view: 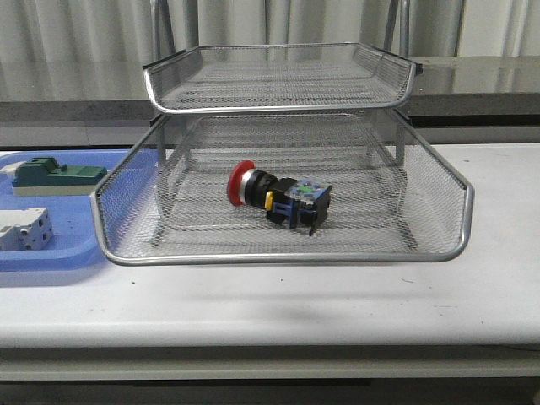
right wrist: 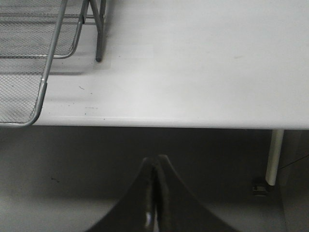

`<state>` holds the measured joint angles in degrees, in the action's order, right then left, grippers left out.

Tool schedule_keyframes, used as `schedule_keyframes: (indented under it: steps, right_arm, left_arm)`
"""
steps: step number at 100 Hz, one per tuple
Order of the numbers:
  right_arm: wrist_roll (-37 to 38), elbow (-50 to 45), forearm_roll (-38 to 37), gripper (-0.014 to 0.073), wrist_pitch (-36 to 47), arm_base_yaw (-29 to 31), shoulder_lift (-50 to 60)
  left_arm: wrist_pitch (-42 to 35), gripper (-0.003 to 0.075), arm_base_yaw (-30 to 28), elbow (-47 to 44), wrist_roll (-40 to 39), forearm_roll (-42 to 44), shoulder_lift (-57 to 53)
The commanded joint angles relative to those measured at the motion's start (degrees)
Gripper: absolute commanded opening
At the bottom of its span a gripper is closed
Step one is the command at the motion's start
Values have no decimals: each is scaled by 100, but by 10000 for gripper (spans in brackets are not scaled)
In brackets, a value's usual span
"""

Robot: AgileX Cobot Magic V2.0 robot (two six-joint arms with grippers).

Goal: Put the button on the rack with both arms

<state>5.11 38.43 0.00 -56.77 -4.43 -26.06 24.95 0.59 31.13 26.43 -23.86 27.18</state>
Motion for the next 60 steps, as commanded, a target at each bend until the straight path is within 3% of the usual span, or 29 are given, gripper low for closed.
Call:
schedule_keyframes:
  steps: [1, 23, 36, 48, 60]
  right_arm:
    - [-20, 178, -40, -68, 325, 9, -23]
    - [-20, 178, -40, -68, 325, 9, -23]
    - [-20, 178, -40, -68, 325, 9, -23]
    - [-20, 178, -40, -68, 325, 9, -23]
    - [-20, 178, -40, -68, 325, 9, -23]
  left_arm:
    - [-877, 606, -15, -310, -67, -370, -449]
    - [-1708, 606, -15, -1171, -67, -571, -1331]
    - [-1817, 587, -15, -1297, -67, -596, -1464]
    - [-1877, 472, -15, -1297, -67, -607, -1464]
    - [-1892, 268, -15, -1297, -67, -607, -1464]
